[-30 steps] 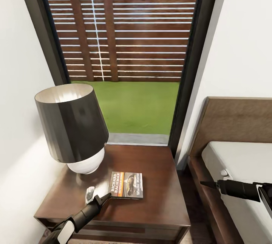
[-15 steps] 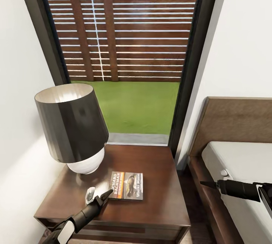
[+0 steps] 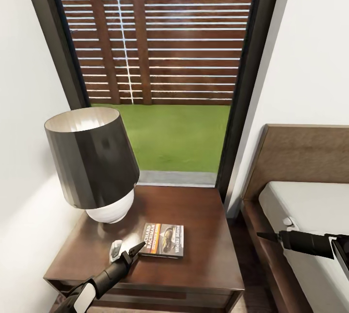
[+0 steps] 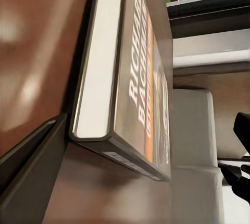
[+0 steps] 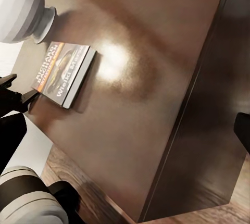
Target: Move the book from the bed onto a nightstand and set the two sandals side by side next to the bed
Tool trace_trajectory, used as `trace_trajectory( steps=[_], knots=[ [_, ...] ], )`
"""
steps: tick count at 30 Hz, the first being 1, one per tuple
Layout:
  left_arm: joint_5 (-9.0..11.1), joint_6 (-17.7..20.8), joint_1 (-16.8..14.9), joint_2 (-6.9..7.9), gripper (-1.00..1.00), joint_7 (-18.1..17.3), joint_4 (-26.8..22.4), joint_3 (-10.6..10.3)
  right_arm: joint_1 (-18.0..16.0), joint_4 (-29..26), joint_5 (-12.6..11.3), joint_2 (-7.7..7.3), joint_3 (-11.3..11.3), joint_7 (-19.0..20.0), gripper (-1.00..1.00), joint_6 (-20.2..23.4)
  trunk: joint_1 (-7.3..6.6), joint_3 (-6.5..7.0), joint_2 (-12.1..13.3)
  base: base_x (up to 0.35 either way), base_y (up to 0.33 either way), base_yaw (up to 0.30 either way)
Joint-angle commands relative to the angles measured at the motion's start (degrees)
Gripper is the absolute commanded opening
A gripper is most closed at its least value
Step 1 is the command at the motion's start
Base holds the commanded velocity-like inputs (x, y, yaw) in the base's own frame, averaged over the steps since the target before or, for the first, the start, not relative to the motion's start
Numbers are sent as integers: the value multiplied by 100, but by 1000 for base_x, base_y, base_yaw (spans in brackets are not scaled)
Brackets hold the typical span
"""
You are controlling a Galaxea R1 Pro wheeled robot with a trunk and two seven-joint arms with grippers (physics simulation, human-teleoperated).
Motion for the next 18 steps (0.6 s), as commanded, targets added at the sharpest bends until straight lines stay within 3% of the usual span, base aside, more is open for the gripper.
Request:
trace_trajectory(
  steps=[1,14,18],
  knots=[
    [-4,44,-1,-3,100,-4,-1,14,-6,-6,60,5,-24,49,100,57,-1,-5,-2,0,0,0],
    [-4,44,-1,-3,100,1,2,14,-6,-6,60,5,-16,49,100,56,-1,-5,-2,0,0,0],
    [-4,44,-3,-3,100,1,-1,14,-7,-6,60,5,-21,49,100,55,-89,66,158,0,0,0]
  ],
)
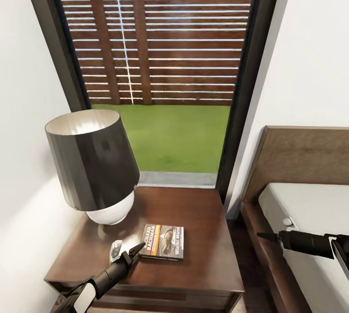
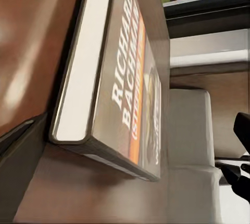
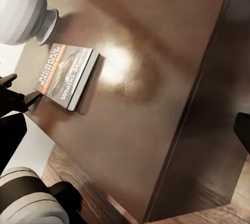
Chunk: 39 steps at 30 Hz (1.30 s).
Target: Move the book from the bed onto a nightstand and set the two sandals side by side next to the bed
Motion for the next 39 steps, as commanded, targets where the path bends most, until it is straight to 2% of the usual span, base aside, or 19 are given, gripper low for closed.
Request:
trace_trajectory(
  steps=[1,34,39],
  knots=[
    [2,26,-1,-2,100,-3,0,22,-3,-6,60,5,-27,49,100,55,-23,13,40,0,0,0],
    [11,40,0,7,100,-33,-6,22,-5,-6,60,5,-17,49,100,55,-45,31,80,-41,0,0],
    [11,43,0,7,100,-33,-6,22,-4,-6,60,5,-19,49,100,56,-155,121,280,0,0,0]
  ],
)
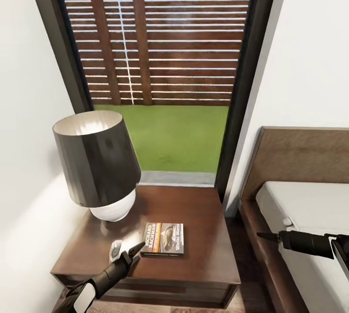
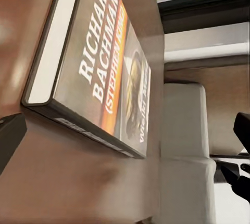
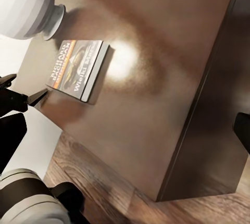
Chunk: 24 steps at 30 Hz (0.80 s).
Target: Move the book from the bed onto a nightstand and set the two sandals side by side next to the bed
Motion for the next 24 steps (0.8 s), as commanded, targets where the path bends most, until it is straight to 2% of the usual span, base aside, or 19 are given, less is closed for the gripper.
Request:
trace_trajectory(
  steps=[1,24],
  knots=[
    [17,52,-2,-3,100,-11,-2,20,-5,-6,60,5,-24,49,100,58,-24,13,39,0,0,0],
    [17,52,-2,-3,100,-11,-2,20,-5,-6,60,5,-24,49,100,59,-529,426,962,0,0,0]
  ],
)
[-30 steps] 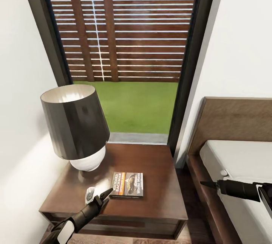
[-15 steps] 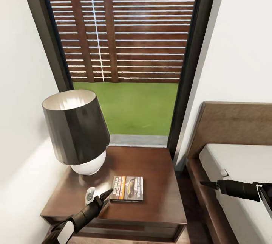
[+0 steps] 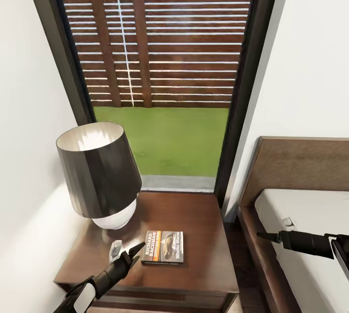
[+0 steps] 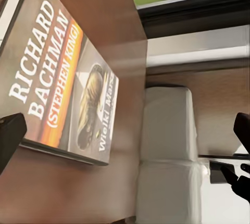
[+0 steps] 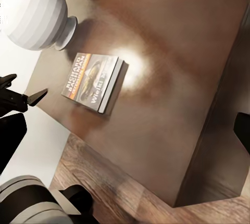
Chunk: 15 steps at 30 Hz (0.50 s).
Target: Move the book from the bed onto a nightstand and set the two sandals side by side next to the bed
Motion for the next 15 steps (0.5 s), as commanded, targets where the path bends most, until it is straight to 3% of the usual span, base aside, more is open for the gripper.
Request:
trace_trajectory(
  steps=[1,15],
  knots=[
    [17,51,-2,-3,100,-11,-2,20,-6,-6,60,5,-24,49,100,56,-23,13,39,0,0,0],
    [11,44,-2,-3,100,-11,-2,14,-6,-6,60,5,-20,49,100,50,-331,265,601,0,0,0]
  ],
)
